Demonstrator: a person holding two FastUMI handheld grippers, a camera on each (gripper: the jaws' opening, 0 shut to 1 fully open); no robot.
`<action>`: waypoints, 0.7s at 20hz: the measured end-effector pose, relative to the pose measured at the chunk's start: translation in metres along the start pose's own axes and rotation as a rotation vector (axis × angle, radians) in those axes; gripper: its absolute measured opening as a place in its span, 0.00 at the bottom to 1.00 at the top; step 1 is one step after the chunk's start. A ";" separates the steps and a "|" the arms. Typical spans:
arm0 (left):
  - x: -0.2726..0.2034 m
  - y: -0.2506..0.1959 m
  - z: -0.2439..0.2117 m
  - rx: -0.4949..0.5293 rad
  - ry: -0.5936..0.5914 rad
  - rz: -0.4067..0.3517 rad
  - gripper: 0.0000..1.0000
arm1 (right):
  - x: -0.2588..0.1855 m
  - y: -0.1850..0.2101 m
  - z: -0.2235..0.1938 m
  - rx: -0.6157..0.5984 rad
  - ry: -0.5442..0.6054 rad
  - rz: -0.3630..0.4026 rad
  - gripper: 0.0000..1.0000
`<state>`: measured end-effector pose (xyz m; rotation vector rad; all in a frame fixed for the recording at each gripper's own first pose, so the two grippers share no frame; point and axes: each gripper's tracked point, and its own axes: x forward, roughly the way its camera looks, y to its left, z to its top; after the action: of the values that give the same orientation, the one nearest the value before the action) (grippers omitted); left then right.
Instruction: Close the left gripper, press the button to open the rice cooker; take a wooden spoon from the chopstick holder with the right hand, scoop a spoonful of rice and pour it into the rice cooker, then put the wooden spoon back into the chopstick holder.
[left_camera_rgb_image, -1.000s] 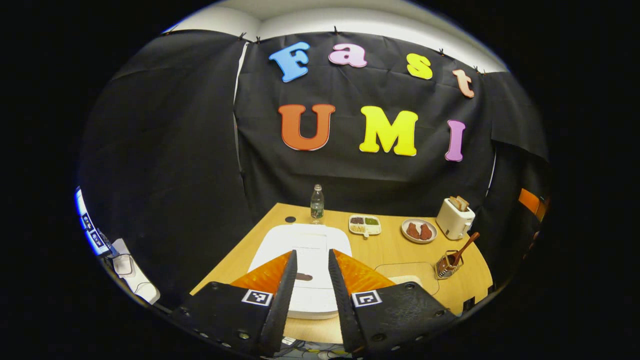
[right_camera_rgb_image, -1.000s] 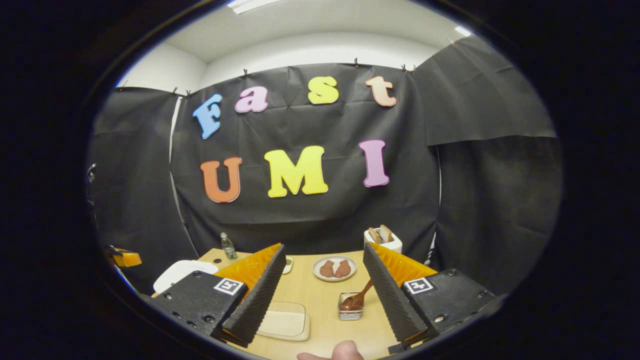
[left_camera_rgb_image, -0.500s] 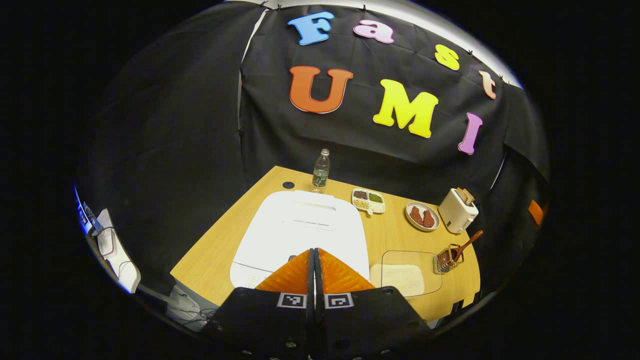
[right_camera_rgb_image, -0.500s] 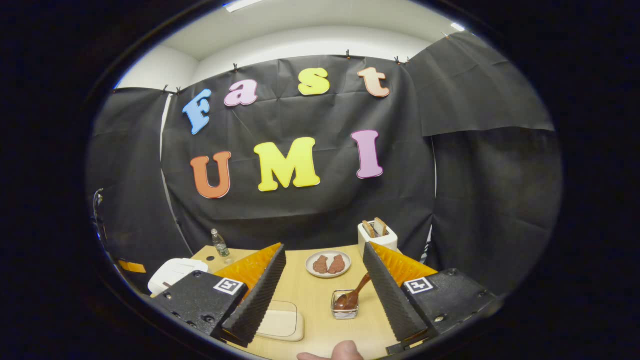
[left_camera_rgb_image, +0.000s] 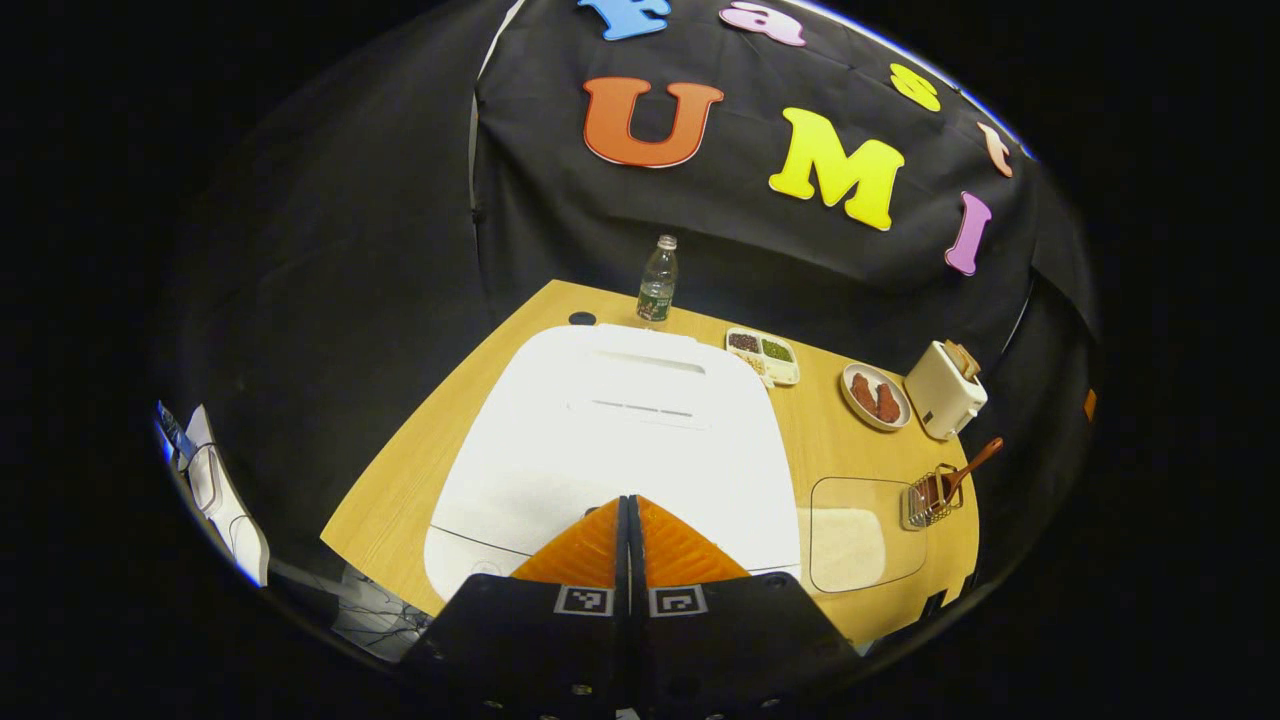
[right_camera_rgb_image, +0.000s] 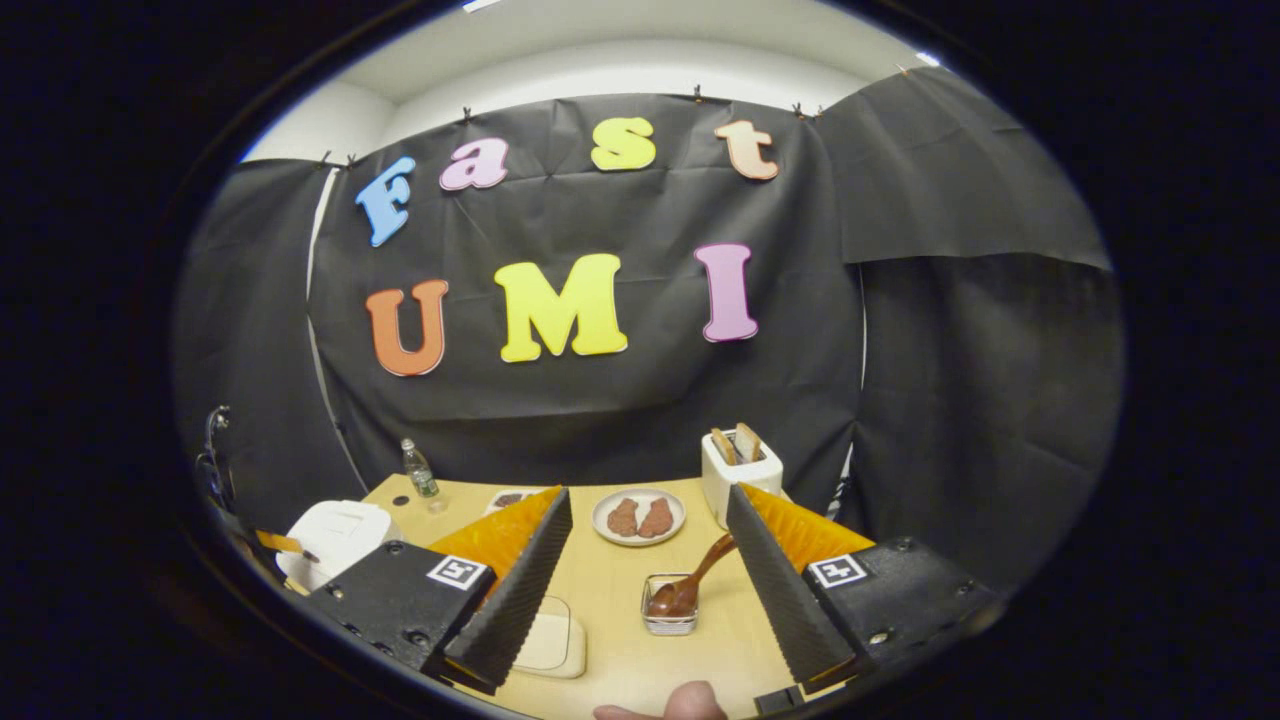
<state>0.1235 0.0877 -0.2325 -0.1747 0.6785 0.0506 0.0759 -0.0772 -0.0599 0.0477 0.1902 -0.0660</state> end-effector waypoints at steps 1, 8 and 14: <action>0.001 0.002 -0.002 -0.001 0.005 0.005 0.00 | 0.002 0.000 0.000 -0.002 0.000 -0.001 1.00; 0.005 0.005 -0.019 -0.066 0.042 0.008 0.00 | 0.010 0.010 -0.006 0.000 0.019 0.016 1.00; 0.006 0.005 -0.011 -0.019 0.041 0.011 0.00 | 0.008 0.024 -0.008 -0.002 0.020 0.056 0.97</action>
<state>0.1210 0.0903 -0.2459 -0.1904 0.7201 0.0641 0.0844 -0.0532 -0.0680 0.0520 0.2090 -0.0095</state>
